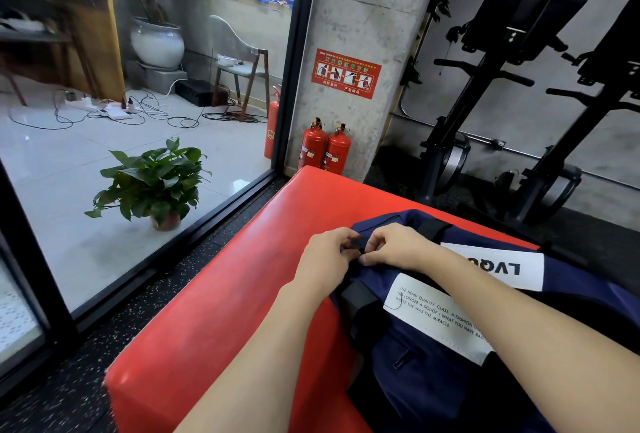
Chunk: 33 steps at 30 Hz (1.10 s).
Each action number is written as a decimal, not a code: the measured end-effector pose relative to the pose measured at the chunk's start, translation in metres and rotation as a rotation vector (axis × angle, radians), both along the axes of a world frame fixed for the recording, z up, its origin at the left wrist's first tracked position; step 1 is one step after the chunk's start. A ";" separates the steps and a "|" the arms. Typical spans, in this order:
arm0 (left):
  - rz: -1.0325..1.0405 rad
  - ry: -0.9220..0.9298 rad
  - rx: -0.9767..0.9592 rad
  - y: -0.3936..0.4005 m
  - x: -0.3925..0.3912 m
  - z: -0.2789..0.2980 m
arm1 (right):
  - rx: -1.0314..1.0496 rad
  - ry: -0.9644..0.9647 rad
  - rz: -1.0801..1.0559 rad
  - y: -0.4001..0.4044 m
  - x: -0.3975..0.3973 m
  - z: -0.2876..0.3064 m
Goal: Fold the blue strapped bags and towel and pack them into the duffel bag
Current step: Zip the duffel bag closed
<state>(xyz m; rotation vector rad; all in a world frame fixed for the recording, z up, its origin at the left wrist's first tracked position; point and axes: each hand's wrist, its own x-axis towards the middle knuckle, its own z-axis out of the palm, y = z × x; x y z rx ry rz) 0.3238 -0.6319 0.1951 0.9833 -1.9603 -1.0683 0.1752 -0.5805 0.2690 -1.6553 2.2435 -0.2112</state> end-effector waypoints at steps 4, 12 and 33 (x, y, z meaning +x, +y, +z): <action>-0.049 -0.020 0.015 0.002 0.002 0.004 | -0.096 0.087 -0.017 0.005 0.002 -0.003; -0.084 -0.067 0.192 0.011 -0.013 0.015 | -0.211 -0.014 -0.057 0.016 -0.001 -0.005; -0.150 0.555 0.444 -0.001 0.023 0.058 | -0.353 -0.131 -0.092 0.037 0.009 0.014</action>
